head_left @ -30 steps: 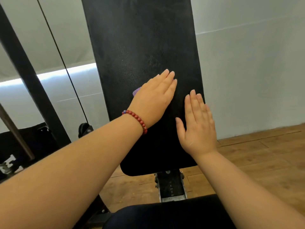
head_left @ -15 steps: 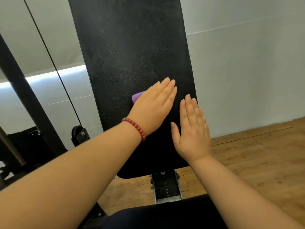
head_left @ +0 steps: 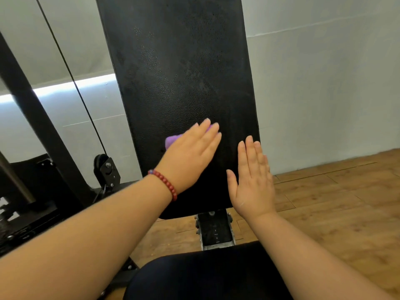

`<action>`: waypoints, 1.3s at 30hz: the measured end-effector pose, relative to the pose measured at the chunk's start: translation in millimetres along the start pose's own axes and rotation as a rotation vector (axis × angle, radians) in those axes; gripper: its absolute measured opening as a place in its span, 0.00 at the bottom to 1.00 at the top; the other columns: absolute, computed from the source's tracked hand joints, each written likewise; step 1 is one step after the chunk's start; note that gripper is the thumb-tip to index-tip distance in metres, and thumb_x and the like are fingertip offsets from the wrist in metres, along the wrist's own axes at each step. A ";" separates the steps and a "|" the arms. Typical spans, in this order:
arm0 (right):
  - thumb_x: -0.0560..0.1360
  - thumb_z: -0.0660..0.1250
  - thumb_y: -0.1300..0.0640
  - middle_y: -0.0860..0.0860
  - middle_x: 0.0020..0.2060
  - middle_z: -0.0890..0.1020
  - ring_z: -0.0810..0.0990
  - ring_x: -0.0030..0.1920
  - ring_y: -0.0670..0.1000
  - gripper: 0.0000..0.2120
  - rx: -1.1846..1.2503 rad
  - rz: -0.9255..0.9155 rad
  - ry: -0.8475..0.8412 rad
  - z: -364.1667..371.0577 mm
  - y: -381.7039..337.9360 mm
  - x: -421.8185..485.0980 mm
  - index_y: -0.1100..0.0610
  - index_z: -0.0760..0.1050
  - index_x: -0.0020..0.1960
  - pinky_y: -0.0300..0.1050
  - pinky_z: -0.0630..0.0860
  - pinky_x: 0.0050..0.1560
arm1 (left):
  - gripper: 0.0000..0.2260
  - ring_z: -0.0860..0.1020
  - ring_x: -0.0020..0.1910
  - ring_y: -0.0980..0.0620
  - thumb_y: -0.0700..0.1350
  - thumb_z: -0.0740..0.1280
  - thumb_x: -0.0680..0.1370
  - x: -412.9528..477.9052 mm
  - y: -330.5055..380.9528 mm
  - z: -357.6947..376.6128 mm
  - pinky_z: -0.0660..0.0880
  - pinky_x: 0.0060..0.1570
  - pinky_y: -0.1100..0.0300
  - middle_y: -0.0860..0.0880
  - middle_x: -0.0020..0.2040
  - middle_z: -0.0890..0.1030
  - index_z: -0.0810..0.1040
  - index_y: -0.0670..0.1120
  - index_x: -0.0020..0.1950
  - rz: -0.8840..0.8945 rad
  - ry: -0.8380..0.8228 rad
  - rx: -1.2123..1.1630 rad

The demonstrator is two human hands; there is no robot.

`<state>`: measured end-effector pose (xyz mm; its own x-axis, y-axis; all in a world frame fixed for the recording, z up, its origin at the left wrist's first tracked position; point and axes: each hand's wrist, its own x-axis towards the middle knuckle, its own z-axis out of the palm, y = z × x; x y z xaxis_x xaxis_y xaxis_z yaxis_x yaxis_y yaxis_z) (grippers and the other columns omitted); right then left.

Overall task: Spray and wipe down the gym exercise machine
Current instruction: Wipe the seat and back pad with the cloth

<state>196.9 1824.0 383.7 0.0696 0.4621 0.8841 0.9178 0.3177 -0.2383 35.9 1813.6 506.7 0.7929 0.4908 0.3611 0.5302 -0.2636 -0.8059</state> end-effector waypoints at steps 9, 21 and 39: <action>0.81 0.50 0.49 0.55 0.78 0.47 0.39 0.78 0.51 0.31 -0.014 0.044 -0.125 -9.2 -8.3 -14.1 0.59 0.42 0.78 0.47 0.38 0.77 | 0.32 0.38 0.78 0.44 0.39 0.56 0.82 -53.7 41.5 -17.5 0.31 0.67 0.53 0.43 0.79 0.39 0.36 0.41 0.77 0.081 -0.421 -0.164; 0.79 0.64 0.55 0.47 0.65 0.74 0.71 0.65 0.47 0.19 0.168 -0.081 -0.444 -92.3 -40.5 -47.3 0.52 0.73 0.70 0.36 0.66 0.59 | 0.41 0.79 0.61 0.40 0.35 0.82 0.54 -118.9 71.2 -51.8 0.80 0.51 0.47 0.38 0.65 0.77 0.75 0.38 0.66 -0.174 -0.149 -0.551; 0.76 0.68 0.51 0.44 0.47 0.81 0.78 0.48 0.44 0.10 0.411 -0.104 -0.882 -104.8 -43.9 -61.1 0.52 0.81 0.56 0.40 0.75 0.50 | 0.26 0.77 0.58 0.42 0.39 0.70 0.68 -159.1 104.6 -42.5 0.79 0.50 0.49 0.41 0.63 0.78 0.75 0.40 0.66 -0.341 -0.169 -0.762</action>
<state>193.3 1695.0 382.3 -0.4747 0.8155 0.3310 0.6834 0.5785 -0.4452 -22.0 1672.6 384.9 0.5297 0.7464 0.4029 0.8373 -0.5359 -0.1081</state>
